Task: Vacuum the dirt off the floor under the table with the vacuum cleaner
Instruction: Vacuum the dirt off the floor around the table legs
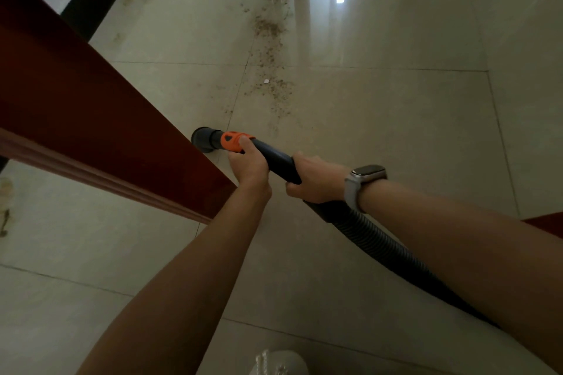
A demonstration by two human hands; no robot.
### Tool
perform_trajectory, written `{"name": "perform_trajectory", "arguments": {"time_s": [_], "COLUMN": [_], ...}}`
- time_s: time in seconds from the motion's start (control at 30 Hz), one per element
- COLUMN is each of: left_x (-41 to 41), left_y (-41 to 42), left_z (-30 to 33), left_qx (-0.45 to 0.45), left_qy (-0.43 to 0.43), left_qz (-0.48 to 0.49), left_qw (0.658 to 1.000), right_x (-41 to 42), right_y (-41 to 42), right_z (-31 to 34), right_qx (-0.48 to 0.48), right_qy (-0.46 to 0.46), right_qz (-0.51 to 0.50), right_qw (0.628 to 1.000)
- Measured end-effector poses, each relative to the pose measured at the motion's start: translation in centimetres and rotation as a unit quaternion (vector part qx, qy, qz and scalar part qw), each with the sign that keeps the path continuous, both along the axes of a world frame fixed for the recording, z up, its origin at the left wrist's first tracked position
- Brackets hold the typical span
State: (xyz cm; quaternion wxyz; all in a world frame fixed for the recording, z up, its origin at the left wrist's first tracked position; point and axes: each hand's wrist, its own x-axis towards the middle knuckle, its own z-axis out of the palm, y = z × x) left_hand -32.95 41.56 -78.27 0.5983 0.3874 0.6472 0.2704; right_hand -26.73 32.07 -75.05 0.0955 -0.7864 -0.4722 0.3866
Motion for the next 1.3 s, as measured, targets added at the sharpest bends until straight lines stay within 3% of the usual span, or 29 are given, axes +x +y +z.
{"name": "perform_trajectory", "arguments": {"time_s": [0.13, 0.23, 0.53, 0.73, 1.3], "left_x": [0.5, 1.0, 0.7, 1.8, 5.1], "left_y": [1.5, 1.6, -3.7, -7.7, -10.4], "left_z": [0.7, 1.3, 1.3, 2.4, 1.8], "left_qx": [0.008, 0.006, -0.010, -0.016, -0.066], "left_qy": [-0.005, -0.005, 0.043, 0.031, -0.021], "left_qz": [-0.010, -0.031, -0.075, -0.138, -0.285], "left_qw": [1.000, 0.999, 0.996, 0.990, 0.956], "right_x": [-0.5, -0.2, 0.7, -0.6, -0.9], "right_y": [1.7, 2.1, -3.6, -7.7, -12.2], "right_z": [-0.1, 0.2, 0.9, -0.2, 0.3], "right_qx": [0.012, -0.002, -0.048, -0.040, -0.010], "right_qy": [-0.015, 0.024, 0.094, 0.081, 0.015], "right_qz": [-0.026, -0.036, -0.018, -0.138, -0.289], "right_qw": [0.999, 0.999, 0.994, 0.986, 0.957]}}
